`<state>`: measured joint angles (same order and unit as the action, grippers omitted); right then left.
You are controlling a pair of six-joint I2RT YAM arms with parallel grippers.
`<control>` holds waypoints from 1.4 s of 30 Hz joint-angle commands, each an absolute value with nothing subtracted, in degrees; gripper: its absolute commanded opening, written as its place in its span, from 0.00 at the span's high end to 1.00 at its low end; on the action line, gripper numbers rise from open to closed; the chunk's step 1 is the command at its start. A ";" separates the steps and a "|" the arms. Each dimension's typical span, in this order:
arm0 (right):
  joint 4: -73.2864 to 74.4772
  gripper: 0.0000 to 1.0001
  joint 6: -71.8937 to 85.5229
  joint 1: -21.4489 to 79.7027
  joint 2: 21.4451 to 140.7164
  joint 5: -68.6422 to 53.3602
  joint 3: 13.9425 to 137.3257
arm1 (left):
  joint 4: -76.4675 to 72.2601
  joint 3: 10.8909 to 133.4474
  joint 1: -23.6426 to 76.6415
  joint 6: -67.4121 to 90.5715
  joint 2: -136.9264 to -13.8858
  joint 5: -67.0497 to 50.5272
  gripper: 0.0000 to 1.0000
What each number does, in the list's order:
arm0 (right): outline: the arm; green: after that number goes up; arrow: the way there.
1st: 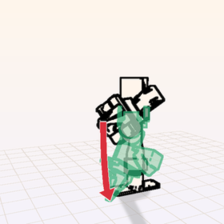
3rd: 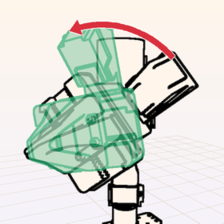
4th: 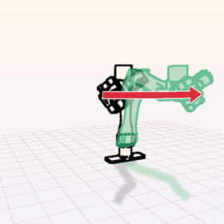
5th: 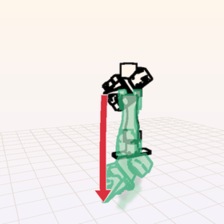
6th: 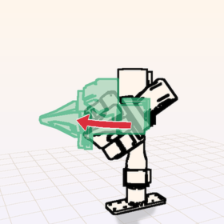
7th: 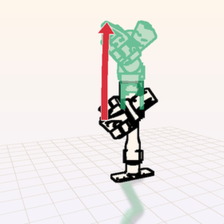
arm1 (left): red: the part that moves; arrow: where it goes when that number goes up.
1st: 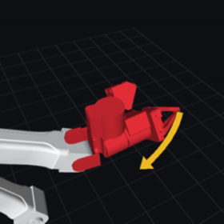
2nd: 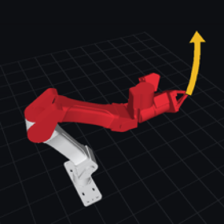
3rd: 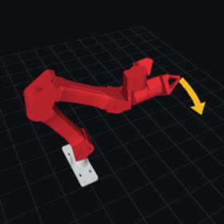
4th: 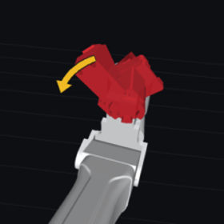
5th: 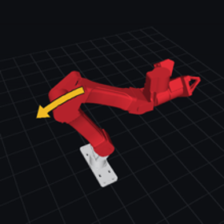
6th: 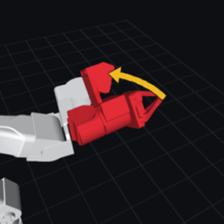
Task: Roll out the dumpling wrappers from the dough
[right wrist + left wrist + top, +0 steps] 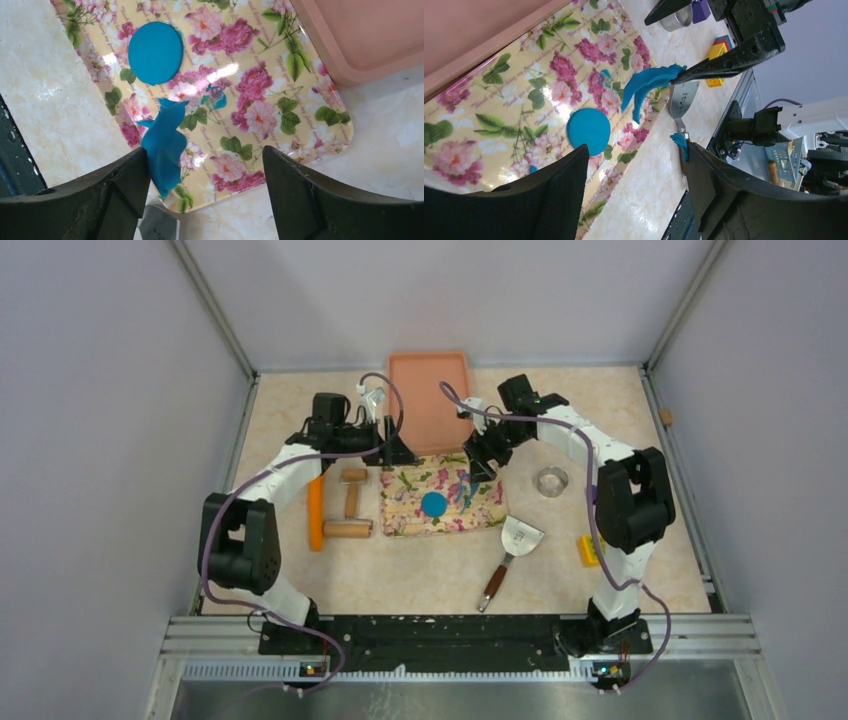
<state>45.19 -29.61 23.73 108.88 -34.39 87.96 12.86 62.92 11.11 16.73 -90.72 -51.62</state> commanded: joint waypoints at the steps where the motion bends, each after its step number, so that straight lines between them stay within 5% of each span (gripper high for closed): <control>1: 39.20 0.18 -31.22 23.22 104.16 -36.75 85.26 | 7.45 66.75 14.02 20.08 -94.37 -52.56 0.27; 15: 36.15 0.19 -31.89 23.05 103.27 -37.09 83.91 | -13.20 69.26 19.15 41.61 -109.10 -57.39 0.23; 42: 34.79 0.20 -29.53 22.98 103.23 -38.25 84.32 | -10.20 75.74 24.41 40.81 -116.58 -54.18 0.22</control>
